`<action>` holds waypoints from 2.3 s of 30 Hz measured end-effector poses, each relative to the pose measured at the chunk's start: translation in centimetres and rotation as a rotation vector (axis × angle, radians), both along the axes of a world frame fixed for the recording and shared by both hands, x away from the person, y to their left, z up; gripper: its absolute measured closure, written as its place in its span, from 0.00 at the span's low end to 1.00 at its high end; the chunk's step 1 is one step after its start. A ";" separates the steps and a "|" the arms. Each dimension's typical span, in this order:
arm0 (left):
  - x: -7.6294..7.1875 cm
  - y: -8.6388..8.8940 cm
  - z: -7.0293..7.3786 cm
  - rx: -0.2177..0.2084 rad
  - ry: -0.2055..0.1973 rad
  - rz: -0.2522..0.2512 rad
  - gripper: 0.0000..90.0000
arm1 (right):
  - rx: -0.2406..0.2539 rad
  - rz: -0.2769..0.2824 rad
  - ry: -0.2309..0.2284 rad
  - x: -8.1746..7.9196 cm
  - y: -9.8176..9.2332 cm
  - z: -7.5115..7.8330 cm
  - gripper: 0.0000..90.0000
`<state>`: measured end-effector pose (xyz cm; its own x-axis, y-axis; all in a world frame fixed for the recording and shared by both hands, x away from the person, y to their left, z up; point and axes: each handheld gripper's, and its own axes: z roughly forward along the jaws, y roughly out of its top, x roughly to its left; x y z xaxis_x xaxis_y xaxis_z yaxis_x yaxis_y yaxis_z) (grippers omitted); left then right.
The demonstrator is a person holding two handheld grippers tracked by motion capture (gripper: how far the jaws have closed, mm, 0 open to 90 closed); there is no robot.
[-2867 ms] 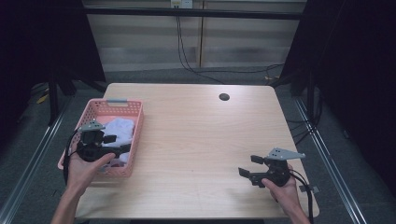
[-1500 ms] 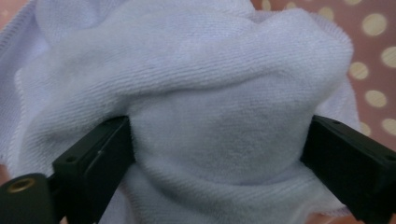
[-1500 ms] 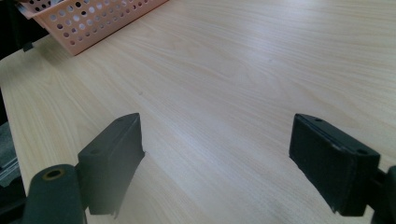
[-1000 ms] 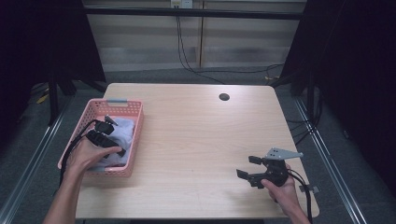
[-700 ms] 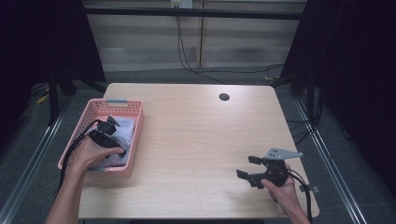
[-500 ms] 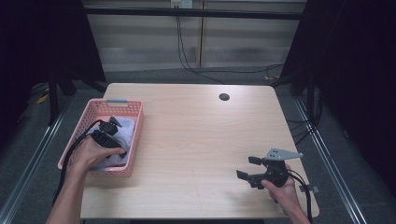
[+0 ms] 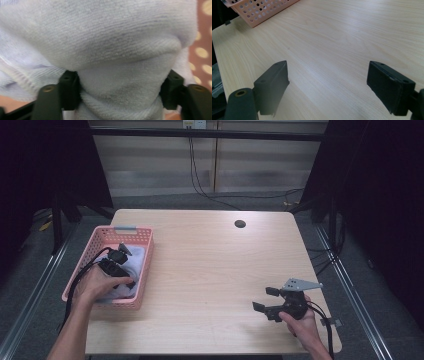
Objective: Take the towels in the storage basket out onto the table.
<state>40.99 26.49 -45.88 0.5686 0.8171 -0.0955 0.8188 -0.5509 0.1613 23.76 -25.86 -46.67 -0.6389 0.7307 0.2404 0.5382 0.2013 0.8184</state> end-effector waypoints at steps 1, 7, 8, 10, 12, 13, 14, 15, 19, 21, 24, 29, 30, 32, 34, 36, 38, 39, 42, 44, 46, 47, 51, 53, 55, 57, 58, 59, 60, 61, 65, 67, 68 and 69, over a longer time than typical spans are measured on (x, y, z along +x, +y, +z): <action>0.0 0.0 0.1 0.000 0.004 -0.005 0.40 | 0.001 0.000 -0.001 0.0 0.0 0.0 0.19; 0.3 0.8 0.4 -0.055 0.022 0.032 0.48 | -0.001 -0.009 0.000 0.0 -0.1 0.0 0.19; 0.2 1.0 0.5 -0.064 0.016 0.029 0.48 | -0.001 -0.009 0.000 0.0 -0.1 0.0 0.19; -0.1 1.2 0.6 -0.079 -0.009 0.029 0.49 | 0.000 -0.018 0.003 0.1 -0.1 0.0 0.19; -0.3 1.4 0.8 -0.094 -0.024 0.021 0.50 | 0.000 -0.017 0.006 0.2 0.0 0.0 0.19; -0.4 1.5 0.9 -0.100 -0.032 0.022 0.50 | -0.002 -0.020 0.009 0.2 0.0 0.0 0.19; -0.5 1.6 1.0 -0.108 -0.036 0.024 0.50 | -0.002 -0.020 0.009 0.2 0.0 0.0 0.19; -0.6 2.0 1.4 -0.116 -0.079 0.021 0.50 | -0.003 -0.023 0.009 0.2 0.0 -0.1 0.19; -0.7 2.6 2.3 -0.144 -0.107 0.032 0.50 | -0.007 -0.034 0.007 0.3 0.0 -0.1 0.19; -0.9 3.0 2.9 -0.174 -0.124 0.046 0.50 | -0.007 -0.031 0.008 0.2 0.0 -0.1 0.18; -1.2 3.4 3.5 -0.212 -0.147 0.062 0.50 | -0.007 -0.031 0.013 0.2 0.0 -0.1 0.18; -1.7 4.5 4.8 -0.251 -0.186 0.060 0.49 | 0.001 -0.036 0.015 0.1 -0.1 -0.1 0.18; -1.7 4.5 4.8 -0.251 -0.186 0.060 0.49 | 0.001 -0.036 0.015 0.1 -0.1 -0.1 0.18; -1.8 4.6 5.3 -0.248 -0.198 0.063 0.49 | 0.002 -0.037 0.016 0.1 -0.1 -0.1 0.18; -1.9 4.7 5.8 -0.251 -0.209 0.060 0.49 | 0.002 -0.036 0.015 0.1 -0.1 -0.1 0.19; -2.0 4.7 6.3 -0.261 -0.220 0.060 0.49 | 0.002 -0.036 0.015 0.1 -0.1 -0.1 0.18; -1.9 4.6 6.8 -0.256 -0.218 0.055 0.49 | 0.000 -0.039 0.018 0.1 0.0 -0.1 0.18; -1.8 4.5 7.3 -0.253 -0.219 0.056 0.49 | -0.001 -0.033 0.018 0.2 0.0 -0.2 0.19; -1.7 4.6 7.9 -0.265 -0.227 0.056 0.49 | -0.004 -0.033 0.018 0.2 0.0 -0.2 0.19; -1.6 4.6 8.4 -0.265 -0.234 0.053 0.49 | -0.003 -0.033 0.018 0.1 -0.1 -0.1 0.18; -1.7 4.5 8.8 -0.271 -0.238 0.047 0.49 | 0.000 -0.036 0.017 0.1 -0.1 -0.1 0.18; -1.7 4.4 9.0 -0.282 -0.241 0.045 0.49 | 0.000 -0.036 0.018 0.1 -0.1 -0.1 0.18; -1.8 4.2 9.5 -0.298 -0.252 0.050 0.48 | 0.001 -0.032 0.020 0.1 -0.1 -0.2 0.18; -1.9 4.2 9.5 -0.305 -0.249 0.050 0.48 | -0.002 -0.031 0.019 0.1 0.0 -0.2 0.18; -1.9 4.1 9.6 -0.301 -0.251 0.038 0.48 | 0.000 -0.033 0.018 0.1 0.0 -0.2 0.18; -2.0 4.0 9.7 -0.301 -0.257 0.039 0.48 | 0.002 -0.033 0.018 0.2 0.0 -0.2 0.19; -2.0 4.0 9.7 -0.301 -0.257 0.039 0.48 | 0.001 -0.032 0.019 0.2 0.0 -0.2 0.19; -2.0 4.0 9.9 -0.301 -0.260 0.036 0.48 | 0.001 -0.032 0.019 0.2 0.0 -0.2 0.19; -2.1 3.8 10.0 -0.302 -0.263 0.034 0.48 | 0.004 -0.034 0.020 0.1 0.0 -0.2 0.19; -2.2 3.5 10.5 -0.298 -0.270 0.024 0.48 | 0.002 -0.033 0.018 0.2 0.0 -0.2 0.19; -2.2 3.1 11.6 -0.266 -0.295 0.021 0.48 | 0.001 -0.033 0.022 0.2 0.0 -0.2 0.18; -2.2 3.0 12.0 -0.270 -0.304 0.018 0.48 | 0.001 -0.030 0.020 0.1 0.1 -0.2 0.18; -2.2 3.0 12.0 -0.270 -0.304 0.018 0.48 | 0.001 -0.030 0.020 0.1 0.1 -0.2 0.18; -2.3 2.9 12.5 -0.277 -0.307 0.020 0.48 | -0.002 -0.029 0.023 0.2 0.0 -0.2 0.18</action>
<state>38.72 29.43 -33.39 0.5892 0.7954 -0.1417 0.7195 -0.4368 0.5399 23.92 -25.81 -46.84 -0.6116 0.7494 0.2538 0.5627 0.1864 0.8053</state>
